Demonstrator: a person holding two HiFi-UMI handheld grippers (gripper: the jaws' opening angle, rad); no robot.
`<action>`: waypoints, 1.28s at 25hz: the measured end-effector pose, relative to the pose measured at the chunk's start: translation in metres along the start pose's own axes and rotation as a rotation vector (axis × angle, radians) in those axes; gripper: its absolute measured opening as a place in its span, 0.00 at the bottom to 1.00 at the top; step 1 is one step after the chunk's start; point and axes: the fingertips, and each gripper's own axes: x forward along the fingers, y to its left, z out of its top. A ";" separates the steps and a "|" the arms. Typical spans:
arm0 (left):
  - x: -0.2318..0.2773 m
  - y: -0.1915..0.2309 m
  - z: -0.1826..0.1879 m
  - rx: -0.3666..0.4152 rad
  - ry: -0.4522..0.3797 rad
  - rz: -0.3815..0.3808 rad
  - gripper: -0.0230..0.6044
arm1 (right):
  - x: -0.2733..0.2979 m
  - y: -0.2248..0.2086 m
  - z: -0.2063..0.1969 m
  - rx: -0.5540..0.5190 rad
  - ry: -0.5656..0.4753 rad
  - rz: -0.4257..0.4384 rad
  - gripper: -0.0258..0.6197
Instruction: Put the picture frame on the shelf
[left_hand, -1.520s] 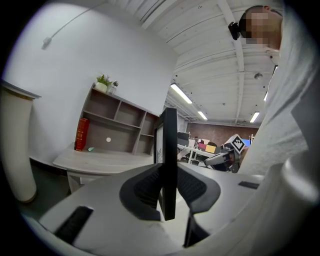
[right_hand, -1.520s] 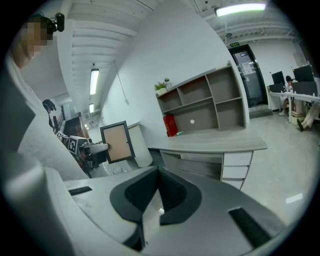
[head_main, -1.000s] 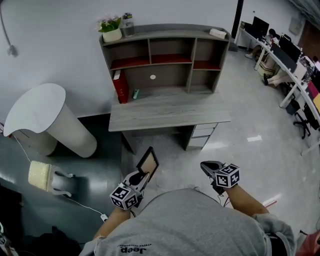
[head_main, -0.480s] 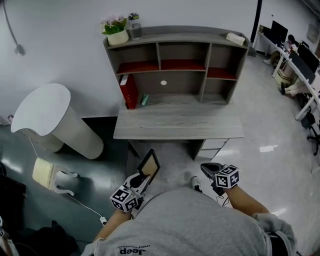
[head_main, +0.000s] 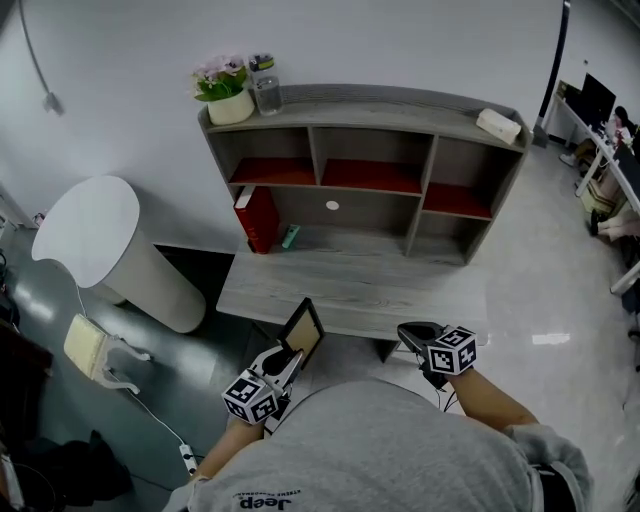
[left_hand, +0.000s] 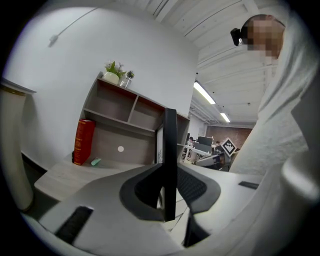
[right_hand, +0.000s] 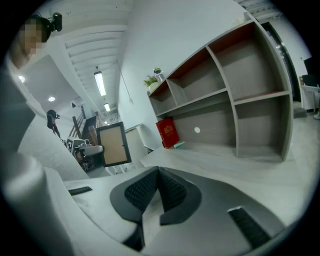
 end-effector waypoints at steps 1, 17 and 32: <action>0.014 0.002 0.005 -0.002 -0.005 0.003 0.19 | 0.000 -0.012 0.009 -0.006 -0.004 0.007 0.07; 0.166 0.037 0.078 -0.063 -0.063 -0.045 0.19 | 0.034 -0.117 0.102 -0.069 -0.042 0.080 0.07; 0.237 0.150 0.126 -0.216 -0.060 -0.387 0.19 | 0.121 -0.141 0.156 0.003 -0.053 -0.163 0.07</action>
